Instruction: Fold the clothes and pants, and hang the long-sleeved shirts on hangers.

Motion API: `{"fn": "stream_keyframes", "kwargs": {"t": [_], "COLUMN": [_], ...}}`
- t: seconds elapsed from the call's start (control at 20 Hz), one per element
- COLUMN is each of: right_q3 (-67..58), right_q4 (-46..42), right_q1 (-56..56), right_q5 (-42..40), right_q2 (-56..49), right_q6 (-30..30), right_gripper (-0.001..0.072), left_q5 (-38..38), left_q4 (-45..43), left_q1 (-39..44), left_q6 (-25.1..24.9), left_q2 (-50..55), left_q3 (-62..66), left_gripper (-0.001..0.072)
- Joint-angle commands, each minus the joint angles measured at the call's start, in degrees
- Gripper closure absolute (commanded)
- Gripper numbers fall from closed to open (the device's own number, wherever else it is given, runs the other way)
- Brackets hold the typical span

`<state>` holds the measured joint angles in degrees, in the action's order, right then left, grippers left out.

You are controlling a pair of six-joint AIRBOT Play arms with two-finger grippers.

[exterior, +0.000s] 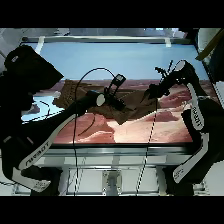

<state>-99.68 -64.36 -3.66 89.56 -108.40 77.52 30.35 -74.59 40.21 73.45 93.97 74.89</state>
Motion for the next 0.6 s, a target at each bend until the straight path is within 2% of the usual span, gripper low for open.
{"fn": "stream_keyframes", "kwargs": {"t": [0.0,0.15,0.25,0.55], "right_q3": [0.02,0.02,0.02,0.02], "right_q4": [0.04,0.07,0.07,0.09], "right_q1": [0.13,0.13,0.13,0.13], "right_q5": [-0.92,-0.92,-0.92,-0.92], "right_q2": [0.04,0.04,0.04,0.04], "right_q6": [-0.79,-1.22,-1.25,-1.16], "right_gripper": [0.0698,0.0698,0.0698,0.0698], "left_q5": [-4.22,-4.24,-4.5,-4.87], "left_q4": [-7.23,-9.92,-9.88,-9.84], "left_q1": [1.25,1.31,1.36,1.97], "left_q6": [-0.87,-0.96,-2.99,-3.02], "left_q2": [2.34,3.34,4.02,5.64], "left_q3": [0.31,0.35,0.39,0.98], "left_gripper": [0.0274,0.0275,0.0275,0.0277]}}
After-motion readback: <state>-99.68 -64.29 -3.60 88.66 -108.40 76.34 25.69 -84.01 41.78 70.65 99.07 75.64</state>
